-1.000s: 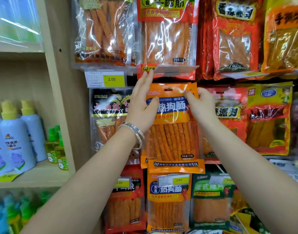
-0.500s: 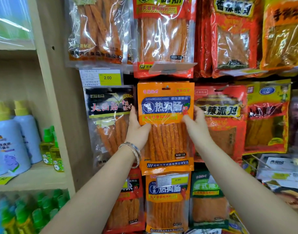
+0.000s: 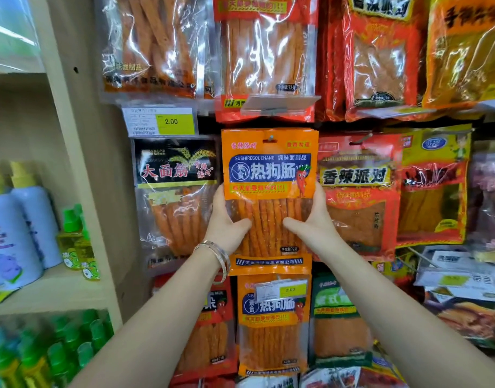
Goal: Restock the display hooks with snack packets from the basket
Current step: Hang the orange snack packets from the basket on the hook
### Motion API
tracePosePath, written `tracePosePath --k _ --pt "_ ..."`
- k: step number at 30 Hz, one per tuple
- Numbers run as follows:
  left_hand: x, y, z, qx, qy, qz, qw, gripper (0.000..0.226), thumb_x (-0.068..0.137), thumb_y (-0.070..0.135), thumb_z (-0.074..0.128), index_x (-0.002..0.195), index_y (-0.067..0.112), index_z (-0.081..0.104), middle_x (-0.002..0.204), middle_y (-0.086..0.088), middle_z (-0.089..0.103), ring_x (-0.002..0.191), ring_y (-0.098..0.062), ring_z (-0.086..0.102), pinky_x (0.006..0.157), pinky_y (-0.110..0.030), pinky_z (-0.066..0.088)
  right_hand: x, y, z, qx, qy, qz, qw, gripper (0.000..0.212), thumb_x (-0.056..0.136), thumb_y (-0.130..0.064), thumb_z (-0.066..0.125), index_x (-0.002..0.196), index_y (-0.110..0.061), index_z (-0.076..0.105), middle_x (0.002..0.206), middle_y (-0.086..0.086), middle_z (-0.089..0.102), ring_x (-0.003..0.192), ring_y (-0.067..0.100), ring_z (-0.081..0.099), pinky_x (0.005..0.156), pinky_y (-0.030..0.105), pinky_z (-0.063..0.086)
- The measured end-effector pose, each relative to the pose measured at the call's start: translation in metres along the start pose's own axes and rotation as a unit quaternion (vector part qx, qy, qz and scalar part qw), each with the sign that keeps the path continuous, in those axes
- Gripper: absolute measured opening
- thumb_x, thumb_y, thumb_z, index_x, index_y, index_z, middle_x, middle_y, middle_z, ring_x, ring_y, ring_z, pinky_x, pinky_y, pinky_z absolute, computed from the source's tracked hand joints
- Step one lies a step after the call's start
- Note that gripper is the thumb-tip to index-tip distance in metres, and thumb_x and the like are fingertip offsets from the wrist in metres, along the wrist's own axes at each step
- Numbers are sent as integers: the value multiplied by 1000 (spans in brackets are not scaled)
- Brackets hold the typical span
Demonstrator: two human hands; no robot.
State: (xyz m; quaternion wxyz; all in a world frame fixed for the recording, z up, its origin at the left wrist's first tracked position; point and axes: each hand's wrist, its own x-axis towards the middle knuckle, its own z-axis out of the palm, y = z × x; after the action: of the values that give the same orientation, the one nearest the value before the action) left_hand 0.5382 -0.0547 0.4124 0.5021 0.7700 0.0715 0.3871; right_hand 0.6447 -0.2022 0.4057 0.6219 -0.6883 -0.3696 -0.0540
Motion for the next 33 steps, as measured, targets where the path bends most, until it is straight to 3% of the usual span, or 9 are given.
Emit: tracePosePath --k 3,6,8,10,13,16,22,27,33 --pt "-4 2 4 34 4 9 999 86 83 -1 58 146 33 10 134 14 42 123 -5 40 100 -26 36 -5 -2 2 -26 7 -12 1000 94 77 -13 69 148 -32 10 144 -3 37 133 16 36 109 42 33" --pt "-14 4 13 69 53 -4 996 96 85 1 57 148 33 -8 154 2 17 138 -7 19 103 -20 22 -11 -2 1 -86 49 -29 995 92 77 -20 71 150 -26 15 146 0 34 134 13 30 110 35 29" --pt "-25 7 23 81 111 41 990 92 81 -5 55 149 24 1 153 -2 16 129 13 10 103 -5 8 -19 1 -5 -130 72 -43 988 92 78 -27 73 150 -24 17 143 1 32 130 11 31 109 33 31" --pt "-36 7 35 118 171 88 974 81 74 -12 55 144 10 21 145 -13 26 123 10 17 96 7 4 -27 6 -16 -146 87 -55 984 88 78 -31 75 148 -19 23 135 0 34 123 13 40 105 33 37" --pt "-46 10 52 208 230 115 944 63 65 -12 55 125 2 45 125 -21 39 116 -27 35 102 -14 18 -34 12 -40 -144 109 -81 980 65 81 -33 71 137 -21 40 119 -7 38 103 6 47 93 24 39" --pt "-50 18 71 296 231 99 922 55 64 -10 53 115 9 56 118 -17 43 108 -36 41 95 -39 28 -30 19 -72 -140 125 -99 977 52 85 -26 68 130 -16 45 116 -6 40 104 10 47 93 23 36" --pt "-50 53 121 309 179 225 907 57 57 -13 49 107 10 63 109 -13 58 109 -29 48 93 -31 29 -3 33 -134 -177 214 -164 947 58 78 -17 69 128 -1 45 124 17 47 120 31 41 103 32 28" --pt "-38 65 154 283 145 211 924 54 71 -5 52 124 7 52 127 -12 52 121 -27 44 106 -34 27 38 51 -167 -54 121 -15 991 71 83 -28 70 141 -9 34 141 10 42 129 22 41 107 30 31" --pt "-26 53 165 254 123 136 950 60 82 1 51 139 13 36 145 -9 35 136 -22 28 114 -28 17 78 63 -179 64 35 97 993 67 76 -49 73 129 -19 46 122 -1 50 108 15 50 81 26 36"
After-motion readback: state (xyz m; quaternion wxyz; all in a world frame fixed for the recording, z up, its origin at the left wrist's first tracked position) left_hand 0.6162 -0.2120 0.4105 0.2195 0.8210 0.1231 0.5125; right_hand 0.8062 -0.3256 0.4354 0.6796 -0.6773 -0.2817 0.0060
